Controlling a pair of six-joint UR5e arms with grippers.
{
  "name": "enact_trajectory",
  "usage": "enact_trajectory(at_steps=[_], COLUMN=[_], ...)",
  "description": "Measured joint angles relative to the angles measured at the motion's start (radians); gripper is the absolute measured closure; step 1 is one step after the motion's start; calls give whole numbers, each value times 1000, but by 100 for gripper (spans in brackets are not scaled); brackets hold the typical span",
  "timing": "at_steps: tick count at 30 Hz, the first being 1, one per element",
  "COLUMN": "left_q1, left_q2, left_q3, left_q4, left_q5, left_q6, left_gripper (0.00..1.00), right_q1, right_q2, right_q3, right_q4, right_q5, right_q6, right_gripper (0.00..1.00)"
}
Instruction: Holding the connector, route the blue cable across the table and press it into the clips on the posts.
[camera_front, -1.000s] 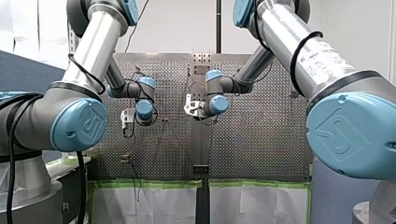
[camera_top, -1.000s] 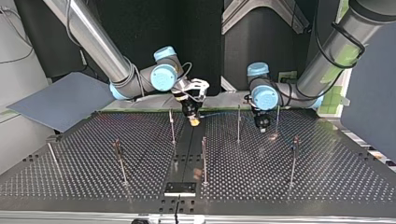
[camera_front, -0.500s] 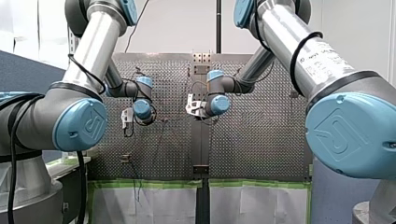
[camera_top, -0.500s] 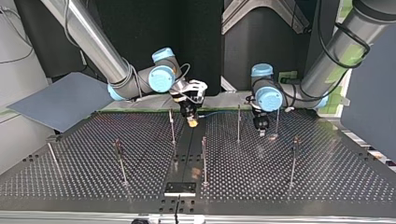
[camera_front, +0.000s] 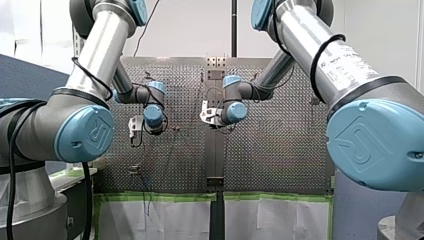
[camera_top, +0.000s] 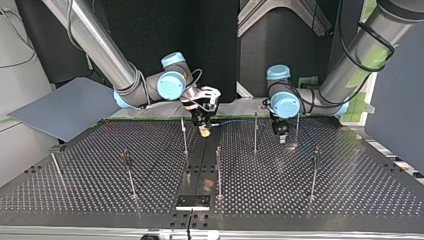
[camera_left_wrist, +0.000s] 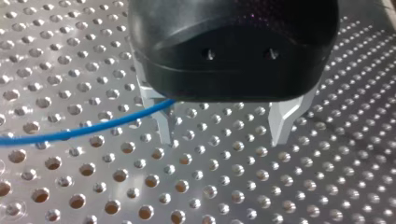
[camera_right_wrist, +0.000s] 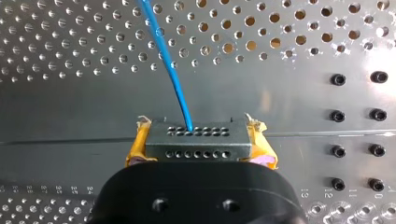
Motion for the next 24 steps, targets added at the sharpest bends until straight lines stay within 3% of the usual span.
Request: enact_trajectory(at_steps=[24], left_q1=[-100], left_q2=[154], left_q3=[-197], left_q4=[13], left_q5=[-104], left_q6=[3], left_gripper=[1], right_q1=[-11], right_q2=[0], right_q3=[0], right_q4=[4], right_q5=[-12], right_q6=[0], right_gripper=[100])
